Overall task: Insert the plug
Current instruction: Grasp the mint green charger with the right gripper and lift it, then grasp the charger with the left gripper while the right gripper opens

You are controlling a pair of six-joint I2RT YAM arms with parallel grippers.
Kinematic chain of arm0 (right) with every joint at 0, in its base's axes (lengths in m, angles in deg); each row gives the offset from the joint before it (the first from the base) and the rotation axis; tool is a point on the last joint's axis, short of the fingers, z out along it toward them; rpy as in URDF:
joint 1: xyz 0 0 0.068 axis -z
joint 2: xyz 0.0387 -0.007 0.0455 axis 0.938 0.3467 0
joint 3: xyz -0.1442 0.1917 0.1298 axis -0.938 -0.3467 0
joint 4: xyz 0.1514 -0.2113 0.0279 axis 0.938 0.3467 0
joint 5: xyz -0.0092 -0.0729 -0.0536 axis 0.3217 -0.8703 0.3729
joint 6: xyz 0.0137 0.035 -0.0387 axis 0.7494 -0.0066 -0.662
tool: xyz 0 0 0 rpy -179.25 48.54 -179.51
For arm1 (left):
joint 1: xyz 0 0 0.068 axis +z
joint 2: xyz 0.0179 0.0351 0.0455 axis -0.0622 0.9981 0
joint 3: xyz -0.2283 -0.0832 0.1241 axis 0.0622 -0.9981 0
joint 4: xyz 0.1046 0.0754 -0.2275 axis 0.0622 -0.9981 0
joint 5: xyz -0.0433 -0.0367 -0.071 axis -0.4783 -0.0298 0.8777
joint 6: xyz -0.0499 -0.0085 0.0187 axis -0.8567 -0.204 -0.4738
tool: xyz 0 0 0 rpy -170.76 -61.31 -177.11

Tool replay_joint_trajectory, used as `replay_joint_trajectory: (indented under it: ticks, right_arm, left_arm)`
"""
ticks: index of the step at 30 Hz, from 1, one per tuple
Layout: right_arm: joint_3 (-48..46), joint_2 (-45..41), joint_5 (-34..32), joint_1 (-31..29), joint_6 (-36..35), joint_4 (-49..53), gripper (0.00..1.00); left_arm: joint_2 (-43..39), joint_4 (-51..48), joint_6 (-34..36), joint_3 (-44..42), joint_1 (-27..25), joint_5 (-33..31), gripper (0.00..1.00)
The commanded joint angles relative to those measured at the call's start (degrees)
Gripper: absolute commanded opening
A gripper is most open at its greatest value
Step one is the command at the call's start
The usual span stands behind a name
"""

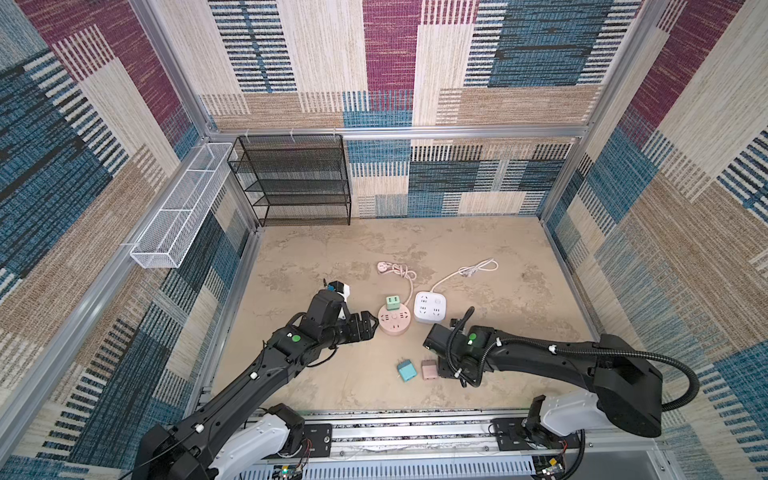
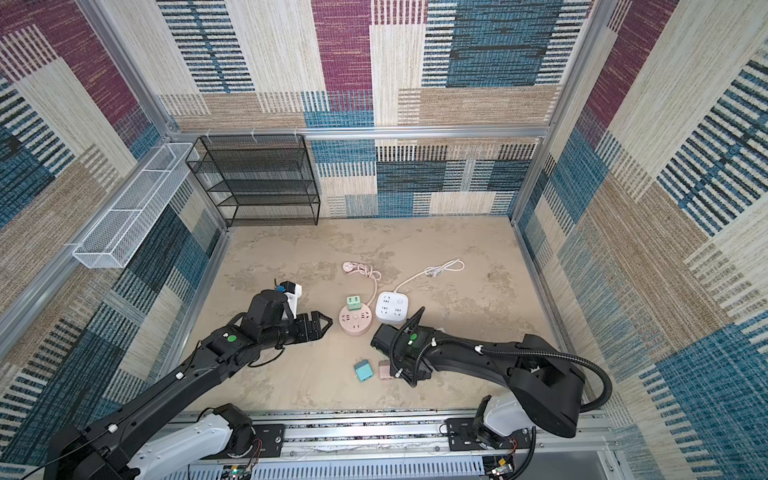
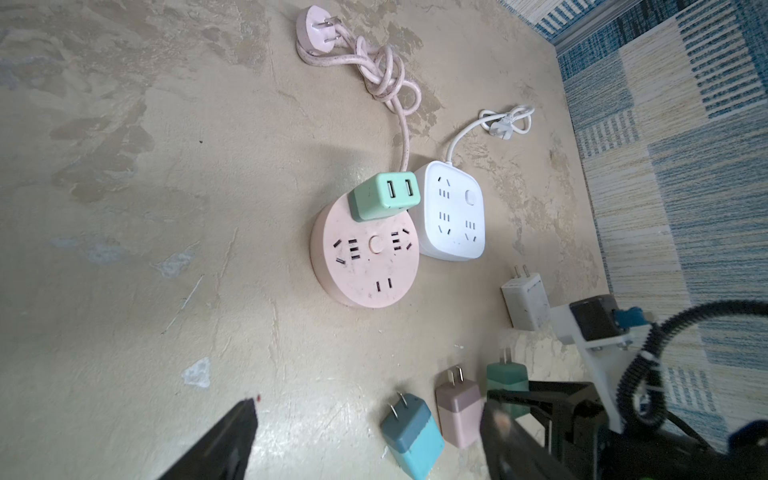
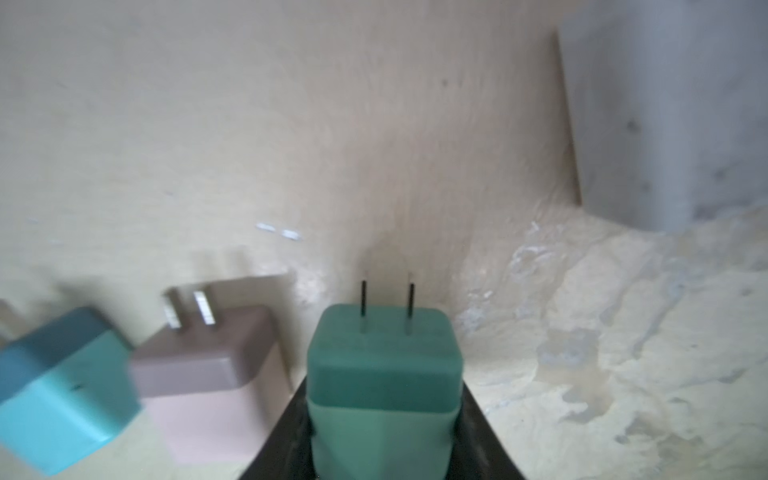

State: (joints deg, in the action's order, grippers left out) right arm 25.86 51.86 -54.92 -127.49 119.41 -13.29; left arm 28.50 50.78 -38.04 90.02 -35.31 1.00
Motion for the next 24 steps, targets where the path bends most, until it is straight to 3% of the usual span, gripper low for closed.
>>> replay_joint_trajectory:
  ticks: [1, 7, 11, 13, 20, 24]
  right_arm:
    - [5.18, -0.44, -5.74, 0.03, -4.94, 3.97, 0.00]
    - [12.44, 1.51, -3.62, -0.04, -20.94, -1.27, 0.00]
    - [14.31, 3.04, -2.27, -1.58, -31.70, -5.10, 0.00]
    - [13.87, 1.57, -2.43, -2.14, -34.65, -8.14, 0.00]
    - [12.80, -4.32, 7.18, -2.11, -41.73, -17.45, 0.00]
    - [13.27, -2.89, 7.97, -2.16, -43.81, -15.90, 0.00]
  left_arm:
    - [-0.78, 0.46, -0.21, 0.70, 0.02, 0.55, 0.88]
    - [-2.33, -1.09, 0.93, 2.00, 0.02, 2.07, 0.87]
    - [0.55, -1.13, 2.03, 4.46, 0.02, 8.69, 0.88]
    - [2.58, -0.62, 2.13, 5.53, 0.00, 12.44, 0.88]
    - [6.74, 2.47, 1.91, 5.92, -0.07, 17.87, 0.84]
    - [8.01, 5.04, 0.65, 5.61, -0.29, 20.33, 0.84]
